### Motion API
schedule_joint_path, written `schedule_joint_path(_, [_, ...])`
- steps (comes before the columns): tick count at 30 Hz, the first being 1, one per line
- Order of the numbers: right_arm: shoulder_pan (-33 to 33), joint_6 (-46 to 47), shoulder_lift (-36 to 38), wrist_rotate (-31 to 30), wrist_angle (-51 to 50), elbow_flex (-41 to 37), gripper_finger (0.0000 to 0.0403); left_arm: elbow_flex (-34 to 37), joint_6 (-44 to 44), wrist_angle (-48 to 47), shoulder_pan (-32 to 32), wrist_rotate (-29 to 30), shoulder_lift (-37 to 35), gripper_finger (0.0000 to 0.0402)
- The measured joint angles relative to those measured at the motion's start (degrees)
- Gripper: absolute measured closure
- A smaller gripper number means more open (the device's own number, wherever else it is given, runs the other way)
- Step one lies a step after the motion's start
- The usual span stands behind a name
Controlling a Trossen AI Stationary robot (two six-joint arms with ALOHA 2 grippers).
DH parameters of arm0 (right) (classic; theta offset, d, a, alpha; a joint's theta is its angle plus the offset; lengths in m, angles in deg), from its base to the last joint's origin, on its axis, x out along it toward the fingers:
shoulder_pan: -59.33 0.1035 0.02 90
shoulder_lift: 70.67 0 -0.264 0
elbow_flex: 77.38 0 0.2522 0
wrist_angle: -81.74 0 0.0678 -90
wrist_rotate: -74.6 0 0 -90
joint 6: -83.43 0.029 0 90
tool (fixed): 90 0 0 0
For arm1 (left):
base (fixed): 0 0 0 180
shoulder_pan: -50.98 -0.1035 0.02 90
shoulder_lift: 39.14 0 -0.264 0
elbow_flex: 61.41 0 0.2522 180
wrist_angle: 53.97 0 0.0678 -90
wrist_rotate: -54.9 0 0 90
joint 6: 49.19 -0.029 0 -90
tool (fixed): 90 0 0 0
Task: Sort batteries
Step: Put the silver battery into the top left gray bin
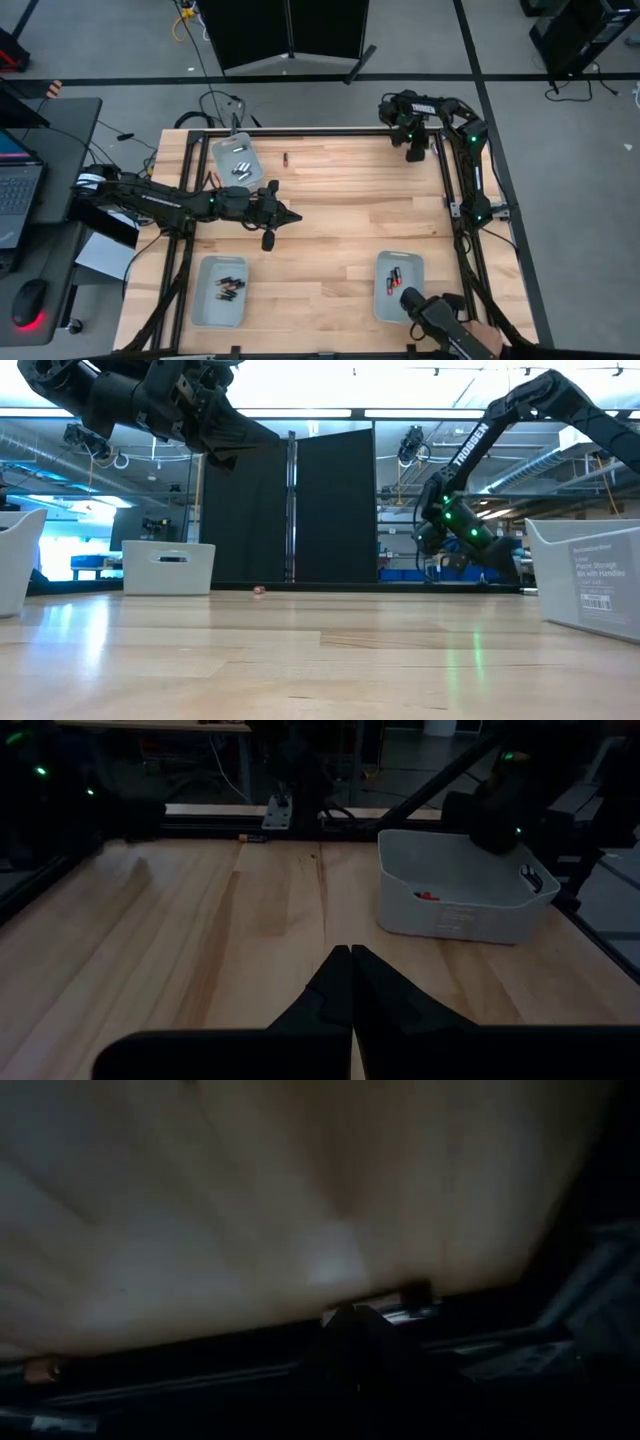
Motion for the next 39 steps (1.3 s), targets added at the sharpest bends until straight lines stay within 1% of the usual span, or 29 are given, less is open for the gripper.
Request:
schedule_joint_path(3, [-1.2,0.4,0.1,-0.3,-0.2,0.9,0.0395,0.0,0.0,0.0,0.0,0.0,0.0,0.0396])
schedule_joint_path(5, [-2.2,1.0,-0.2,-1.6,-0.6,0.7,0.0395,0.0,0.0,-0.1,0.0,0.0,0.0,0.0396])
schedule_joint_path(6, [-2.5,1.2,-0.6,-2.9,-0.8,0.9,0.0395,0.0,0.0,-0.1,0.0,0.1,0.0,0.0396])
schedule_joint_path(12, [-2.7,2.6,-5.1,-3.8,-1.8,0.7,0.0395,0.0,0.0,-0.2,0.0,0.3,0.0,0.0396])
schedule_joint_path(15, [-2.7,3.9,-6.0,-4.0,-1.9,0.9,0.0395,0.0,0.0,-0.2,0.0,0.3,0.0,0.0396])
schedule_joint_path(18, [-2.7,3.1,-5.5,-3.7,-1.7,0.8,0.0395,0.0,0.0,-0.1,0.0,0.4,0.0,0.0396])
schedule_joint_path(23, [-1.8,-0.5,-2.2,0.5,-1.6,0.6,0.0395,0.0,0.0,0.0,0.0,0.6,0.0,0.0396])
schedule_joint_path(25, [-1.6,-0.4,-0.7,0.9,-1.7,0.6,0.0395,0.0,0.0,0.0,0.0,0.6,0.0,0.0396])
schedule_joint_path(31, [-2.9,3.0,-0.2,-4.2,-1.1,1.6,0.0395,0.0,0.0,-0.1,0.0,0.6,0.0,0.0396])
schedule_joint_path(39, [-4.7,7.9,-5.0,-8.5,-5.8,1.9,0.0395,0.0,0.0,-0.1,0.0,0.6,0.0,0.0396])
